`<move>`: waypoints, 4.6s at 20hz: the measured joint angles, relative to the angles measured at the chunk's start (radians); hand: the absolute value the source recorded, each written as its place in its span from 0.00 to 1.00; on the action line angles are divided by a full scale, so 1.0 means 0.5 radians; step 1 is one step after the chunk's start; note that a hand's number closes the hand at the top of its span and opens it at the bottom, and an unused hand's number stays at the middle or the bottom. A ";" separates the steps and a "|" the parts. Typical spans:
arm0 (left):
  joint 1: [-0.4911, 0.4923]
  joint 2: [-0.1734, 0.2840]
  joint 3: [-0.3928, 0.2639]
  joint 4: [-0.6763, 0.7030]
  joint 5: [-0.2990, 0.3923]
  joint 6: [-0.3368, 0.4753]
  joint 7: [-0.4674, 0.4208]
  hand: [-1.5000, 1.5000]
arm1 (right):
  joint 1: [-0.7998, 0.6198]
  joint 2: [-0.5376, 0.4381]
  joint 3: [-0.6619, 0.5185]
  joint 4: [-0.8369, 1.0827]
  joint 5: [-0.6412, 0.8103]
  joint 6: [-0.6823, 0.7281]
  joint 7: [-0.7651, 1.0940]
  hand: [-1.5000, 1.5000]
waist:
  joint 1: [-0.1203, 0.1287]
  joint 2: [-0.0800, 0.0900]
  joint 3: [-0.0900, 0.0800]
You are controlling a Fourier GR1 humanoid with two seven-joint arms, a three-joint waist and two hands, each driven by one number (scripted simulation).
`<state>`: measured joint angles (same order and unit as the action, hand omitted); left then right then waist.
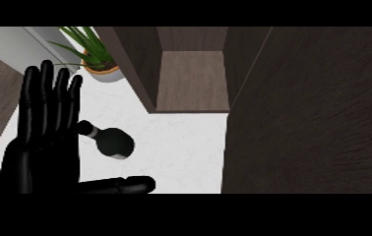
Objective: Pick up the wine, place it into the cabinet and close the cabinet
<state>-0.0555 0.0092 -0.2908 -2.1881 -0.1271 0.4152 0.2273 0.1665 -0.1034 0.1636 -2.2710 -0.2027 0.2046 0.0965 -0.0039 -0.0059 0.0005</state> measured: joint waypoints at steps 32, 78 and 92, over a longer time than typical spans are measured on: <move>-0.769 -0.018 -0.713 -0.286 -1.259 0.357 1.674 0.00 | -0.200 -0.049 0.024 -0.241 -0.145 -0.155 0.506 0.00 | 0.049 -0.021 0.003; 0.016 0.130 -0.154 -0.036 -0.712 0.403 0.802 0.00 | -0.139 -0.117 -0.314 -0.271 -0.061 -0.109 0.461 0.00 | -0.005 0.011 -0.003; 0.437 0.173 0.160 0.415 -0.008 0.341 -0.167 0.00 | -0.108 -0.097 -0.428 -0.249 -0.153 0.037 0.467 0.00 | -0.001 0.009 -0.003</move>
<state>0.1632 0.0955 -0.2107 -1.9804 -0.1312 0.5859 0.1440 0.1125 -0.1519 -0.0504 -2.3954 -0.2792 0.2232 0.3301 -0.0041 -0.0013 -0.0009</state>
